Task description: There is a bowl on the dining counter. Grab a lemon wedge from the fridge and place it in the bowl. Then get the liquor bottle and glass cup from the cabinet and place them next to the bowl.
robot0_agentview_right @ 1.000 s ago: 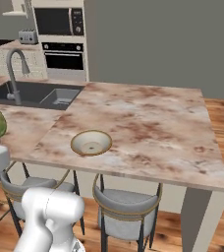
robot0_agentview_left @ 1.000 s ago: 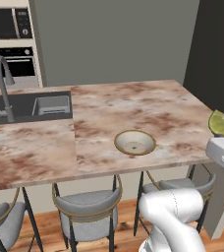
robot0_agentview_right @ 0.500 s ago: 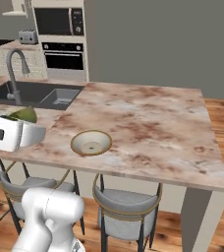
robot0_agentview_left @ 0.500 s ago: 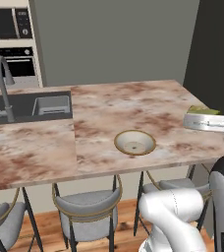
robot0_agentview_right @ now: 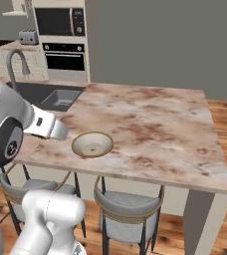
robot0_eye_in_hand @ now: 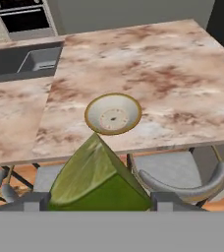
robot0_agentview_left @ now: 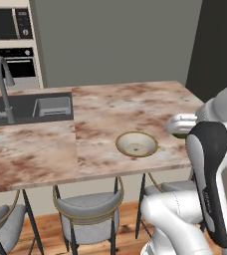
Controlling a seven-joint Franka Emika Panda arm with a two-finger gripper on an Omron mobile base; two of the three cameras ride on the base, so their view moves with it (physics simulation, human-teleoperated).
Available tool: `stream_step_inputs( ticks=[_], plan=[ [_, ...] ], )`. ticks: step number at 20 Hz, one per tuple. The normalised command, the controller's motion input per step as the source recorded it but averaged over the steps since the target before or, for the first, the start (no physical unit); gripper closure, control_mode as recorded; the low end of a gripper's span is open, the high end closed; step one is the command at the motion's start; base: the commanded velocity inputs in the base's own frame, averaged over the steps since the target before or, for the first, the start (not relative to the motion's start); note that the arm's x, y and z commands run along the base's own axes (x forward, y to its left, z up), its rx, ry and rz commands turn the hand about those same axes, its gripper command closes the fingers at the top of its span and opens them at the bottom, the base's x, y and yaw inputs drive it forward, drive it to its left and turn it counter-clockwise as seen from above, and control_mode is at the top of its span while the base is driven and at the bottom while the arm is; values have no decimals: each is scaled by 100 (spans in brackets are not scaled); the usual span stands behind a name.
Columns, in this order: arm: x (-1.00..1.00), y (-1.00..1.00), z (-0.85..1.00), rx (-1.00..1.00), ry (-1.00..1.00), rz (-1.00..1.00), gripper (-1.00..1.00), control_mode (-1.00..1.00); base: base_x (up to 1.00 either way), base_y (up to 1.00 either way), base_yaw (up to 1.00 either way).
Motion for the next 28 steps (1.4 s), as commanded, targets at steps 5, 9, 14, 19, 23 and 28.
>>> stream_step_inputs(
  ticks=[5, 9, 14, 19, 23, 28],
  plan=[
    [18, 0, -47, 0, 28, 9, 100, -100, 0, 0, 0],
    [28, 0, -26, 0, 14, 4, 100, -100, 0, 0, 0],
    [51, 0, -29, -2, 9, 0, 100, -100, 0, 0, 0],
    [54, 0, -44, -2, 7, 0, 100, -100, 0, 0, 0],
    [56, 0, -36, 0, 13, 0, 100, -100, 0, 0, 0],
    [69, 0, -22, 0, 8, 0, 100, -100, 0, 0, 0]
  ],
)
